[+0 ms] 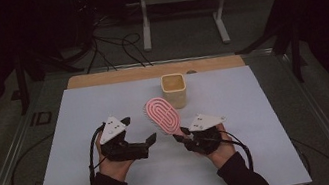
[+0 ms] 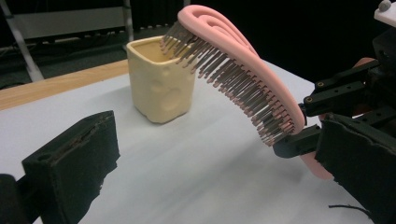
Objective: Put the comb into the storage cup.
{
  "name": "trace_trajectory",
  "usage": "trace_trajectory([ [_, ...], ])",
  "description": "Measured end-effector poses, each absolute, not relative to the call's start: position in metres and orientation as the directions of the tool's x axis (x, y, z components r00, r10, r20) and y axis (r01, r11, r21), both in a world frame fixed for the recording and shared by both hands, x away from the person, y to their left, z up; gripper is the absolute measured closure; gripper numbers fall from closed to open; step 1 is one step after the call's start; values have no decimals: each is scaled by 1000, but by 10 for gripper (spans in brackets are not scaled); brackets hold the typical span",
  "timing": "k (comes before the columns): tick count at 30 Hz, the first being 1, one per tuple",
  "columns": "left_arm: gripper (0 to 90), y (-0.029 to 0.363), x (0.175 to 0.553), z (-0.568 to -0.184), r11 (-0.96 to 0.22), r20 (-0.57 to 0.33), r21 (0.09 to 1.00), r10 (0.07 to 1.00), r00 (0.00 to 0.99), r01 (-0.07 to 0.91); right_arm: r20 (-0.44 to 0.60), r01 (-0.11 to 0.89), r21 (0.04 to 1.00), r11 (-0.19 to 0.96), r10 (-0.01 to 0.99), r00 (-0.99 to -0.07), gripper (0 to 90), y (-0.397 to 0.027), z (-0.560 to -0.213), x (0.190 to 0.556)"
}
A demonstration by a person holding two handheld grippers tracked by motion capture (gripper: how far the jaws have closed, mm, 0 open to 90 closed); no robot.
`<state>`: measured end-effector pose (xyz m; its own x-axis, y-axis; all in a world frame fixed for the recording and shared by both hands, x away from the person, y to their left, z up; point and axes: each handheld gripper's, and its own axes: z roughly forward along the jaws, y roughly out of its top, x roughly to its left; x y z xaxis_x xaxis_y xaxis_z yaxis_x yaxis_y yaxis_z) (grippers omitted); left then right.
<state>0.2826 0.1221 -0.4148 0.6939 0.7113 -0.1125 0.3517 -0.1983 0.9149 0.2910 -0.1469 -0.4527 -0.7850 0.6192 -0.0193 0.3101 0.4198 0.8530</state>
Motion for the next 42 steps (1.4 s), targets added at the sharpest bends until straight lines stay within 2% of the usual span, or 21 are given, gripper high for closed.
trace_trajectory([
  [42,0,77,302,-424,-175,-195,898,667,720,405,-19,307,855,419,615,-788,698,-144,-453,289],
])
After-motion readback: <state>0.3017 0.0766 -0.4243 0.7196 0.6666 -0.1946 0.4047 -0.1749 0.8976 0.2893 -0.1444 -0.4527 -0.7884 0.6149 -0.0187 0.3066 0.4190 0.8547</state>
